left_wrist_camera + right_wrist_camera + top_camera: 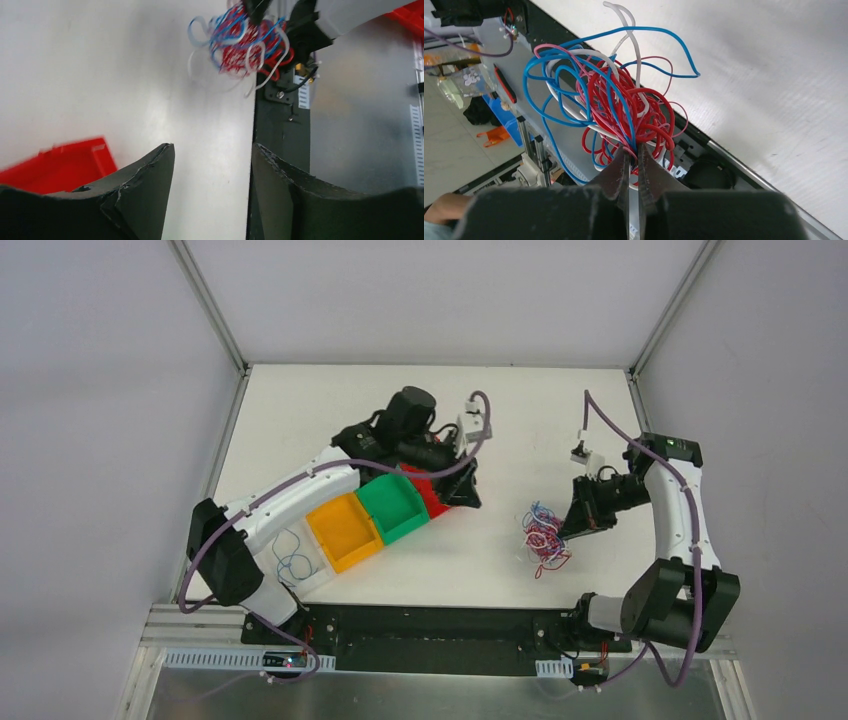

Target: Untangle the cables

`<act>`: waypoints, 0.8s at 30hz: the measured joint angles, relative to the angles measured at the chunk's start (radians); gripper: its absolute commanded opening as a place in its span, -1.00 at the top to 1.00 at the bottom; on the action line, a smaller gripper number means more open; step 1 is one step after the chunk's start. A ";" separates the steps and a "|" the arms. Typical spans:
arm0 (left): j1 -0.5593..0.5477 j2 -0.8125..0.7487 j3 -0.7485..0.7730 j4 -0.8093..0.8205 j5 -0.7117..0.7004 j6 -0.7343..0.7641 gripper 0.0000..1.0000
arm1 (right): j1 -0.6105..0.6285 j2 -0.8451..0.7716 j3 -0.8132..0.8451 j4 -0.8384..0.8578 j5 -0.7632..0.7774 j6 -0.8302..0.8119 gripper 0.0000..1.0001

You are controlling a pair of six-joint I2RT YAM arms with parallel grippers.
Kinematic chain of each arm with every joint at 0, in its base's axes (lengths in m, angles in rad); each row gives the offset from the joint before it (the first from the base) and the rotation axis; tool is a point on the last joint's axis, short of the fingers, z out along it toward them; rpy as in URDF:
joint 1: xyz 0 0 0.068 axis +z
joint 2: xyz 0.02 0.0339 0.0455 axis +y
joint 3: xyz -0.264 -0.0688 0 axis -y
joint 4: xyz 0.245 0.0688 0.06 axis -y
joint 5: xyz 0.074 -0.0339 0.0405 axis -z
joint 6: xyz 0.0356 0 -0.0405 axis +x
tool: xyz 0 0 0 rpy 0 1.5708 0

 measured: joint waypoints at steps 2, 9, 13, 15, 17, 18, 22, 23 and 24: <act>-0.074 0.006 -0.004 0.088 0.002 0.009 -0.01 | 0.040 -0.013 0.005 -0.024 -0.008 0.008 1.00; -0.234 0.032 0.000 0.269 0.013 0.178 0.15 | 0.169 -0.009 0.007 -0.037 -0.016 0.065 1.00; -0.278 0.086 0.014 0.273 -0.040 0.288 0.18 | 0.229 -0.005 0.007 -0.026 -0.014 0.105 1.00; -0.295 0.116 0.027 0.264 -0.076 0.331 0.19 | 0.252 -0.005 0.007 -0.018 -0.014 0.124 1.00; -0.307 0.135 0.031 0.251 -0.108 0.365 0.22 | 0.275 -0.005 0.007 -0.010 -0.011 0.143 1.00; -0.314 0.142 0.031 0.241 -0.122 0.383 0.24 | 0.282 -0.005 0.007 -0.005 -0.010 0.149 1.00; -0.327 0.160 0.037 0.208 -0.172 0.442 0.39 | 0.299 0.001 0.007 0.008 -0.006 0.168 1.00; -0.331 0.163 0.039 0.198 -0.184 0.459 0.49 | 0.301 0.004 0.007 0.010 -0.006 0.172 1.00; -0.333 0.165 0.039 0.192 -0.195 0.472 0.66 | 0.301 0.008 0.007 0.014 -0.006 0.176 1.00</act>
